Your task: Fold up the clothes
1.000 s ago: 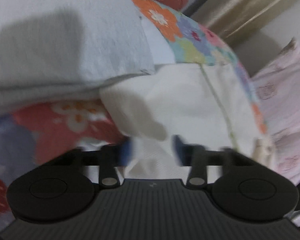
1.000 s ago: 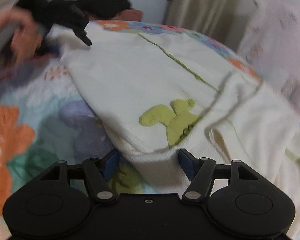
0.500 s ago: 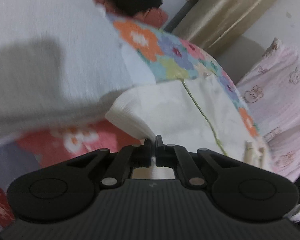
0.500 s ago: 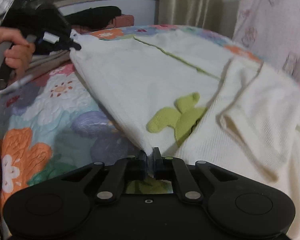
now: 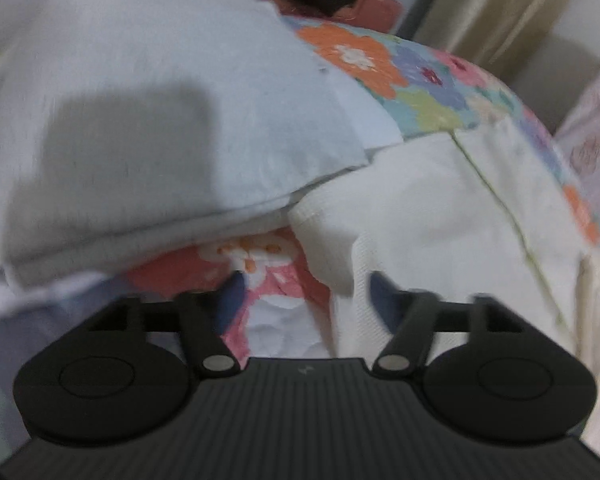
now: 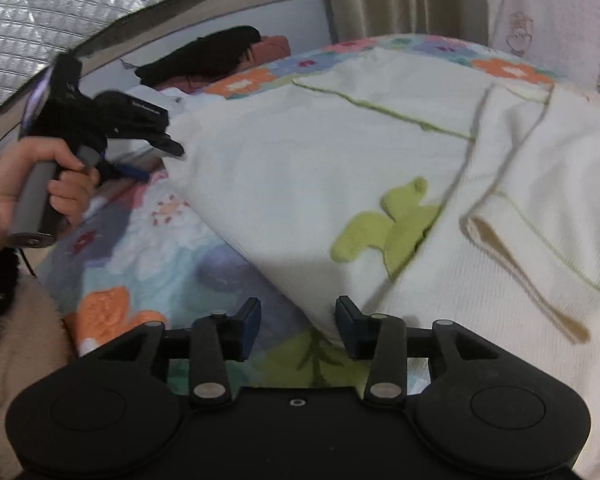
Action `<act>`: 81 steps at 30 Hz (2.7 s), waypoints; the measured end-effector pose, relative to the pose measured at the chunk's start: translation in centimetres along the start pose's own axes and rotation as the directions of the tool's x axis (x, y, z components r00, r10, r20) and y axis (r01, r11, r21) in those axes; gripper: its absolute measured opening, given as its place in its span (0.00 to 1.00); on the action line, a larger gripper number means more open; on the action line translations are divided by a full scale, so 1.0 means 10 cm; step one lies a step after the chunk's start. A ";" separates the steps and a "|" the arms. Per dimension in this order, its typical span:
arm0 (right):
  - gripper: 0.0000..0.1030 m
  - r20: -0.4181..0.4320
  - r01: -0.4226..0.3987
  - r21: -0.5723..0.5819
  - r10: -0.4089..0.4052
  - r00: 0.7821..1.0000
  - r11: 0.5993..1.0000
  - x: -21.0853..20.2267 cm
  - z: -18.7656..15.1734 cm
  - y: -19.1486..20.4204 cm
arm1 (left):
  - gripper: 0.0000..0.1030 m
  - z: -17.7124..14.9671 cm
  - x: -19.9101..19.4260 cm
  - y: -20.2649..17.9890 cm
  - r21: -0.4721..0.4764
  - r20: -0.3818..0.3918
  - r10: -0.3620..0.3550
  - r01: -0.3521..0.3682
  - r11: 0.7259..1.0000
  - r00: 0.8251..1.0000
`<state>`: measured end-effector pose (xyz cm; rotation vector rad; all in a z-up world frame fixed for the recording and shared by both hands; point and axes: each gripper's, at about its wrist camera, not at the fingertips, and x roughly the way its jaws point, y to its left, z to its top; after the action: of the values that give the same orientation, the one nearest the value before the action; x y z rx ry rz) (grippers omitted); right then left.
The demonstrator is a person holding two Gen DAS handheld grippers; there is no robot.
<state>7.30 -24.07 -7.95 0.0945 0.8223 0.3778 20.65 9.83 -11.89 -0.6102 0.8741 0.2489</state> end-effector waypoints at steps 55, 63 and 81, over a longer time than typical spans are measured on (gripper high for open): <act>0.64 0.024 0.311 0.424 -0.354 0.935 0.850 -0.57 -0.14 -1.02 | 0.54 -1.27 -0.25 -1.58 0.691 -0.312 -0.190 0.360 0.628 0.931; 0.14 0.059 0.338 0.594 -0.458 0.887 0.730 -0.39 -0.25 -1.26 | 0.54 -1.12 -0.13 -1.46 0.460 -0.428 -0.445 0.614 0.641 0.786; 0.42 0.130 0.258 0.661 -0.447 0.885 0.704 -0.91 -0.75 -1.31 | 0.54 -1.41 -0.25 -1.60 0.651 -0.373 -0.307 0.483 0.585 0.875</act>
<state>0.07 -40.00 -9.66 0.5998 0.6307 -0.3021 17.15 -11.29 -10.46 -0.0499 0.9350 -0.5971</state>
